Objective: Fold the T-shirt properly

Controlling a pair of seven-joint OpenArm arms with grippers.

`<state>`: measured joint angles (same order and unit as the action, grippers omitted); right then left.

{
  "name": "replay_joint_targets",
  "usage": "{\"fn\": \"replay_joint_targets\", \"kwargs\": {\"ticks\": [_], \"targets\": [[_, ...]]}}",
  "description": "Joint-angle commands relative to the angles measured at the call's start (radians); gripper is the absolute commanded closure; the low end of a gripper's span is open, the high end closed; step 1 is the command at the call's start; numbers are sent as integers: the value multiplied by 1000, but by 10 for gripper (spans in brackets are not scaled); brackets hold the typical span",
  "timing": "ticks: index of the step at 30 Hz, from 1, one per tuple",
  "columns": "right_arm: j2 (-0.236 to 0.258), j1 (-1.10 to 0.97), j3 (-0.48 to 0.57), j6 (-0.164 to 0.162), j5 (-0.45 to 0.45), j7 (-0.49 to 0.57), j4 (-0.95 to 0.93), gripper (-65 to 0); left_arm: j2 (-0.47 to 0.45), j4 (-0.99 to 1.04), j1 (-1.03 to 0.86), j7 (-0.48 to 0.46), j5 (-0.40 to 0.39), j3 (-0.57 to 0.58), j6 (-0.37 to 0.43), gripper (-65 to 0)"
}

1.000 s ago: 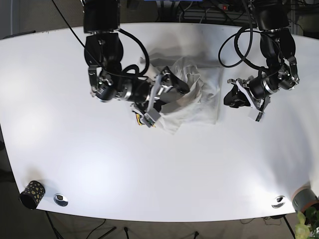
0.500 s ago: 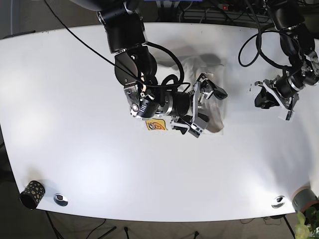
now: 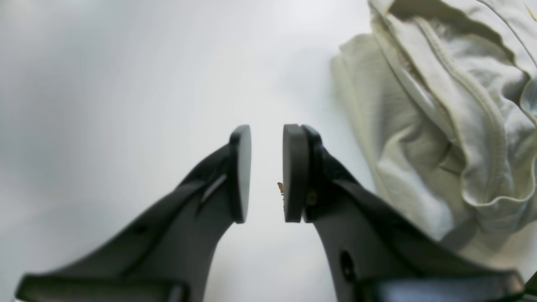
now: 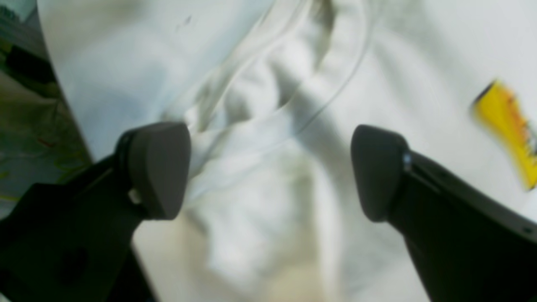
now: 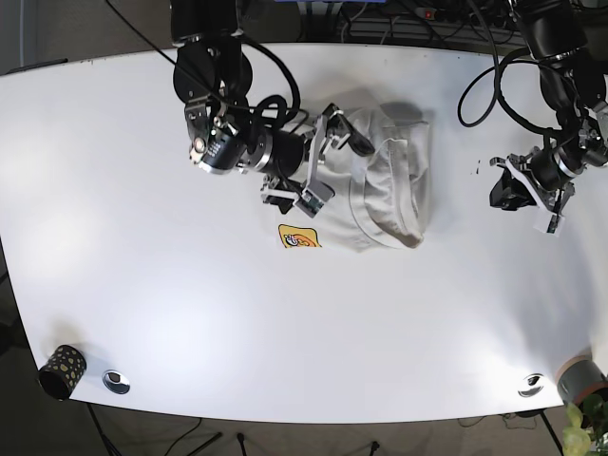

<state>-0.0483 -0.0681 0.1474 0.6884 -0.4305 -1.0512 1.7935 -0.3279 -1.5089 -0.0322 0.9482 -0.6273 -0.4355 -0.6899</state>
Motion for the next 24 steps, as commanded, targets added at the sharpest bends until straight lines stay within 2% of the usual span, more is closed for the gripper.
{"fn": "replay_joint_targets", "kwargs": {"ticks": [1,4,6,12,16,20,24], "targets": [[-6,-25,8,10,-31,33,73,-544,-17,-19,13,-21,-22,40,-7,-113],[3,-89,25,10,-34,33,125,-499,-18,-20,13,-21,-22,85,-7,-113],[3,-103,56,10,-21,33,136,-495,-20,-14,13,-21,-22,97,-7,-113],[-2,-77,140,10,131,50,136,-495,-33,-19,10,-21,-22,109,-7,-114],[-2,-35,246,10,298,110,96,-495,-56,-22,5,-21,-22,109,-7,-114],[-2,4,317,10,413,156,45,-493,-87,-22,4,-21,-22,108,-7,-114],[6,50,354,10,431,188,-17,-490,-107,-22,4,-21,-22,105,-7,-114]]}}
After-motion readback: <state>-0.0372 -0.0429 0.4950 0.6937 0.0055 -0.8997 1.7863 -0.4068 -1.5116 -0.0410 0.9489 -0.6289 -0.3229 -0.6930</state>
